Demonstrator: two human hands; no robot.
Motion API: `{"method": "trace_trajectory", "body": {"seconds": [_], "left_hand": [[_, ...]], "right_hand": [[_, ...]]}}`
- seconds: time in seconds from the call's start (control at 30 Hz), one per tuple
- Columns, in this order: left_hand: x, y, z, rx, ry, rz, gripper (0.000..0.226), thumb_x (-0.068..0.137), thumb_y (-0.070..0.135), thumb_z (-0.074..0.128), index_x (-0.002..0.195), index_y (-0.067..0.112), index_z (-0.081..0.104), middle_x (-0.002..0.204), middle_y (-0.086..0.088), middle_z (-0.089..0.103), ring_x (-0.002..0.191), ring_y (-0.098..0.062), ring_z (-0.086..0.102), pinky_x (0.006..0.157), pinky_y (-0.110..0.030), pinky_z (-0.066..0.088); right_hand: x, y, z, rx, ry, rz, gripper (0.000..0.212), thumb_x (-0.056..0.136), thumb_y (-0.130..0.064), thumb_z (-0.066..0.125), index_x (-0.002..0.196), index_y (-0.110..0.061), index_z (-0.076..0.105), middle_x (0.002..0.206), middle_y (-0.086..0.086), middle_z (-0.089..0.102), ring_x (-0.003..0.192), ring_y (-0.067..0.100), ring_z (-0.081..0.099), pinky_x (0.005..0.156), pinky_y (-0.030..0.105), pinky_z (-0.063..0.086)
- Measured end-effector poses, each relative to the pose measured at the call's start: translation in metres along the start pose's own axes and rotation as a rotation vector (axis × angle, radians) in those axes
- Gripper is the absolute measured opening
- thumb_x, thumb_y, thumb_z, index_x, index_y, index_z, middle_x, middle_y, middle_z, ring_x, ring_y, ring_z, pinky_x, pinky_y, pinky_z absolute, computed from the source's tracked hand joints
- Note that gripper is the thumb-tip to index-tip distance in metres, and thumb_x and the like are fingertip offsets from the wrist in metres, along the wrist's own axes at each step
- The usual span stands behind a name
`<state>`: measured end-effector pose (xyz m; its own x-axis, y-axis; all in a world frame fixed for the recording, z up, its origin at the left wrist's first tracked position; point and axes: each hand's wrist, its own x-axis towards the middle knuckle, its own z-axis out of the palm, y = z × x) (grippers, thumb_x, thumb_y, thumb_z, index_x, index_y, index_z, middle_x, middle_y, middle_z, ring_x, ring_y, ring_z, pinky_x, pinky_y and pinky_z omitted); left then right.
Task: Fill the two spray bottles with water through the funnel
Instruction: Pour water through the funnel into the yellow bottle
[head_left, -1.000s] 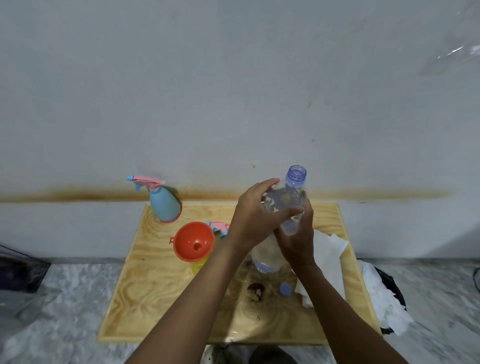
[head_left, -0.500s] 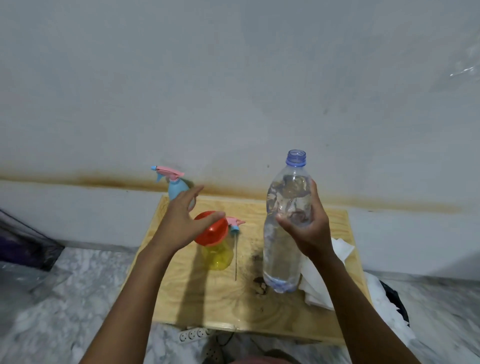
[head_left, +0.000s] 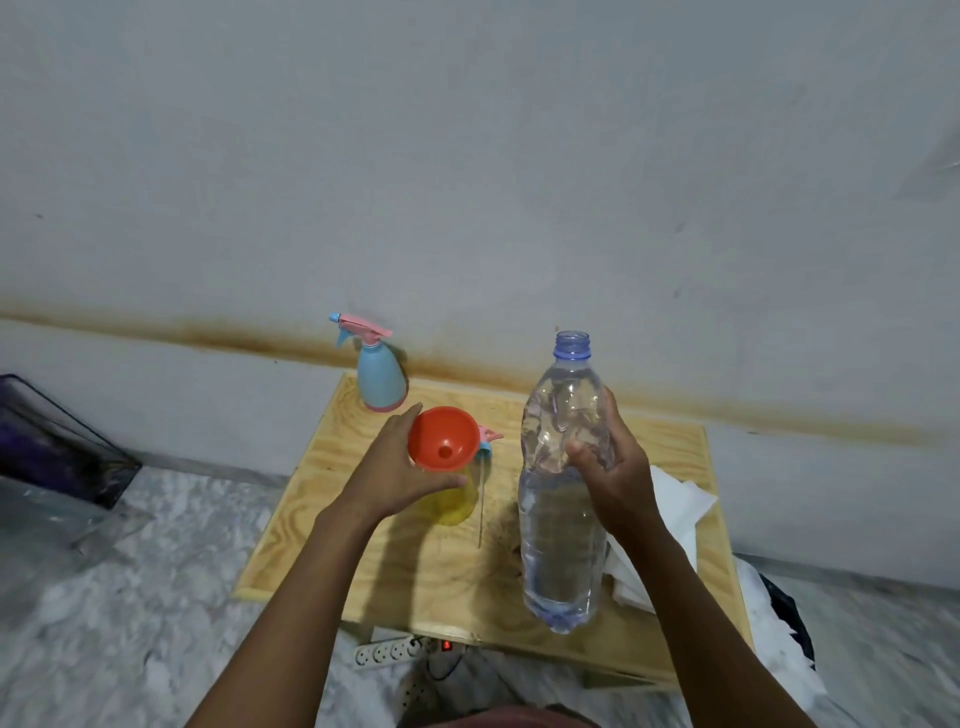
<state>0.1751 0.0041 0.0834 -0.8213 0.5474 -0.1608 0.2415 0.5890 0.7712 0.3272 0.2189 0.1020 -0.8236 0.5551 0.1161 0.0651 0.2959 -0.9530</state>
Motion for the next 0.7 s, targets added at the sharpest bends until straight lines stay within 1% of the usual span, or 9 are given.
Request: {"method": "trace_trajectory", "body": {"seconds": [0.07,0.1,0.17,0.27,0.37,0.5,0.53,0.6,0.7], "left_hand": [[0.001,-0.001,0.002,0.006,0.025,0.018,0.117,0.058,0.044,0.092,0.152,0.017,0.028,0.147,-0.003,0.040,0.132,-0.016,0.041,0.100,-0.024,0.034],[0.001,-0.001,0.003,0.006,0.035,0.023,0.115,0.060,0.044,0.091,0.152,0.017,0.028,0.146,-0.003,0.041,0.131,-0.015,0.041,0.099,-0.024,0.034],[0.001,-0.001,0.004,-0.001,0.053,0.036,0.112,0.061,0.044,0.091,0.151,0.017,0.030,0.144,-0.003,0.042,0.126,-0.013,0.042,0.098,-0.024,0.034],[0.000,0.000,0.005,-0.017,0.079,0.053,0.107,0.062,0.043,0.090,0.148,0.018,0.033,0.139,0.000,0.044,0.119,-0.007,0.040,0.096,-0.024,0.035],[-0.002,0.000,0.008,-0.041,0.104,0.060,0.103,0.061,0.043,0.090,0.145,0.020,0.035,0.132,0.004,0.043,0.118,-0.008,0.042,0.094,-0.024,0.036],[-0.007,-0.001,0.012,-0.066,0.121,0.045,0.109,0.058,0.047,0.090,0.147,0.022,0.032,0.129,0.010,0.038,0.117,-0.005,0.040,0.092,-0.022,0.035],[-0.008,-0.001,0.012,-0.075,0.128,0.040,0.110,0.058,0.047,0.090,0.148,0.023,0.031,0.129,0.011,0.036,0.117,-0.005,0.039,0.092,-0.022,0.035],[-0.009,0.000,0.013,-0.089,0.141,0.037,0.111,0.058,0.048,0.090,0.148,0.022,0.030,0.129,0.012,0.036,0.117,-0.004,0.039,0.091,-0.021,0.035],[-0.009,0.002,0.015,-0.097,0.148,0.036,0.107,0.060,0.048,0.089,0.147,0.022,0.032,0.128,0.012,0.036,0.116,-0.004,0.039,0.091,-0.021,0.036]], "right_hand": [[-0.002,0.003,-0.001,-0.005,0.003,0.006,0.082,0.082,-0.046,0.057,0.155,-0.023,0.026,0.148,0.007,0.049,0.132,0.020,0.052,0.107,0.045,0.046],[-0.002,0.003,-0.002,-0.010,0.009,0.013,0.081,0.083,-0.047,0.057,0.155,-0.024,0.026,0.147,0.009,0.049,0.132,0.024,0.052,0.106,0.051,0.046],[-0.003,0.003,-0.001,-0.018,0.033,0.024,0.080,0.084,-0.047,0.056,0.154,-0.022,0.028,0.145,0.011,0.051,0.131,0.026,0.053,0.104,0.055,0.046],[-0.004,0.002,0.000,-0.003,0.036,0.023,0.078,0.085,-0.046,0.055,0.153,-0.020,0.029,0.143,0.010,0.053,0.129,0.025,0.055,0.103,0.055,0.048],[-0.003,0.002,0.002,0.001,0.034,0.032,0.079,0.085,-0.046,0.054,0.153,-0.015,0.029,0.141,0.013,0.055,0.127,0.025,0.056,0.102,0.054,0.048],[-0.002,0.001,0.000,-0.034,-0.008,-0.007,0.071,0.087,-0.048,0.052,0.151,-0.035,0.024,0.149,0.010,0.048,0.134,0.025,0.050,0.107,0.054,0.044],[-0.001,0.001,-0.001,-0.047,-0.031,-0.018,0.071,0.088,-0.049,0.052,0.151,-0.036,0.021,0.150,0.009,0.046,0.135,0.025,0.049,0.107,0.053,0.044],[0.000,0.002,-0.002,-0.069,-0.074,-0.027,0.073,0.087,-0.051,0.051,0.152,-0.033,0.021,0.149,0.008,0.048,0.133,0.023,0.051,0.106,0.044,0.047],[0.000,0.002,-0.003,-0.083,-0.131,-0.044,0.071,0.087,-0.052,0.050,0.150,-0.036,0.023,0.141,0.006,0.056,0.122,0.010,0.060,0.093,0.019,0.052]]}}
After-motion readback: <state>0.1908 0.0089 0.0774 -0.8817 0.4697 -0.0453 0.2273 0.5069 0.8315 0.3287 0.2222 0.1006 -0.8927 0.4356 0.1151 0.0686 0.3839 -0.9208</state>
